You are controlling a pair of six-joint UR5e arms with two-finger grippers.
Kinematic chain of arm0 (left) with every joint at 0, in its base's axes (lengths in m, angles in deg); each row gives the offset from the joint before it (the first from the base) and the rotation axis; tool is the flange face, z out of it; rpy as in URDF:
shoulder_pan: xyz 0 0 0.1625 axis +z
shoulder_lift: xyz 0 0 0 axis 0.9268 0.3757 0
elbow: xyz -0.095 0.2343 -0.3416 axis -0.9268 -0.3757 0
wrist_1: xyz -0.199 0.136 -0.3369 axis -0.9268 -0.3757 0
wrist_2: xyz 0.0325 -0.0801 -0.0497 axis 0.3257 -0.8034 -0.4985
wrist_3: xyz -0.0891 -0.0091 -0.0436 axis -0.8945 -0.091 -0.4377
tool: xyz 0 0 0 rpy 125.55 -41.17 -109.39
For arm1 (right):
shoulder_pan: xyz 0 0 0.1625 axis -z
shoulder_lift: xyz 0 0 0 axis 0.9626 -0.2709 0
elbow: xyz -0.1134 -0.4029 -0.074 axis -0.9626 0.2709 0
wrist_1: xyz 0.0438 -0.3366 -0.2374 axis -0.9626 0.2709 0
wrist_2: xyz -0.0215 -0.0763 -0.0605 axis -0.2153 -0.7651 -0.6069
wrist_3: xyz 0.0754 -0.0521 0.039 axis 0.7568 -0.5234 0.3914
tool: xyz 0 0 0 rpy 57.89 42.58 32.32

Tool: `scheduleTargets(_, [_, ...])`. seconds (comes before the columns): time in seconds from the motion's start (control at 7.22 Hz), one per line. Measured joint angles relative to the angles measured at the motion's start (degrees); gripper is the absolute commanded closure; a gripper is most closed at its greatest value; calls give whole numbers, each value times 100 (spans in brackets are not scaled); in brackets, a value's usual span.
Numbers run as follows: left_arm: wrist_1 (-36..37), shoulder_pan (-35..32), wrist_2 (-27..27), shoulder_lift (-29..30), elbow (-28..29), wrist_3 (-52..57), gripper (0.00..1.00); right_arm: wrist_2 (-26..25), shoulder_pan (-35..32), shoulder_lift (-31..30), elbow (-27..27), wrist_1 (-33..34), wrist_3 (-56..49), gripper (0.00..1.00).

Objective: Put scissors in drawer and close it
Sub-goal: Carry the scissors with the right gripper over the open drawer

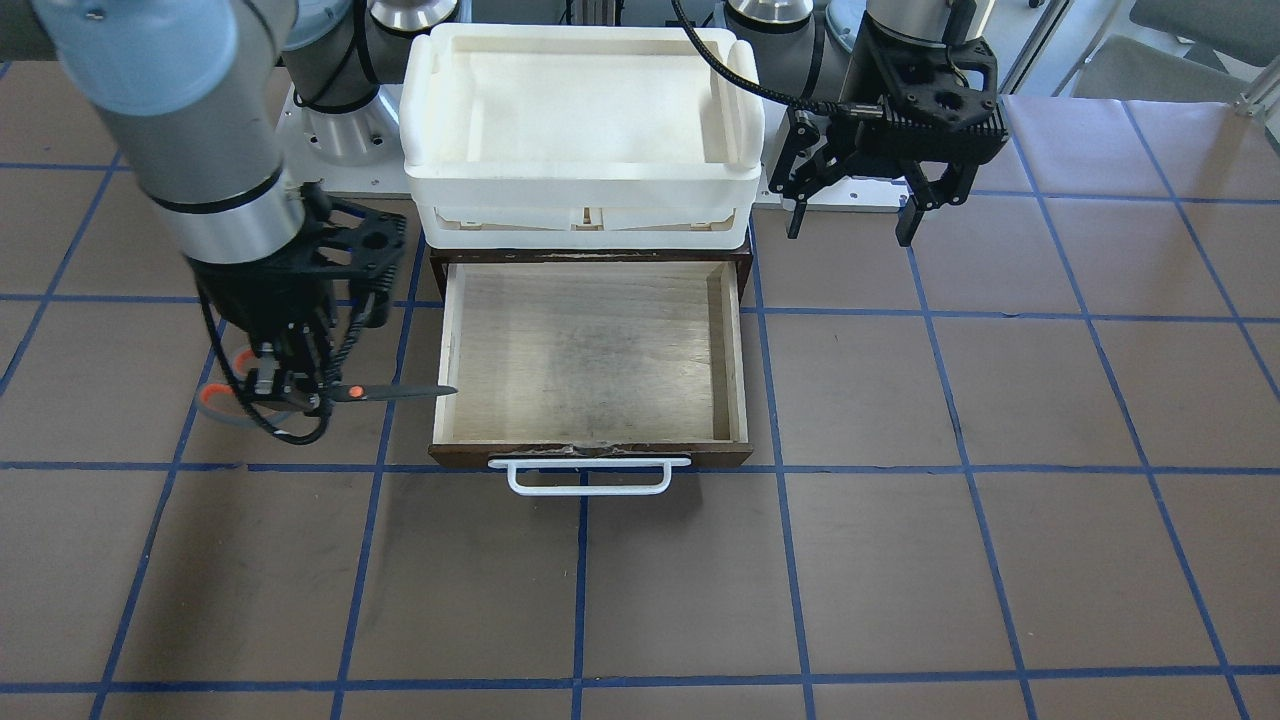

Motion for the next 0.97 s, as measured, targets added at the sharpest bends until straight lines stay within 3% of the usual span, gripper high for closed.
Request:
scheduleTargets(0.55, [-9, 5, 8, -20, 0, 0, 0, 18, -1324, 362, -35, 98, 677, 100])
scheduleTargets(0.97, [-17, 0, 9, -24, 0, 1, 0, 87, -1485, 486, -231, 205, 945, 100])
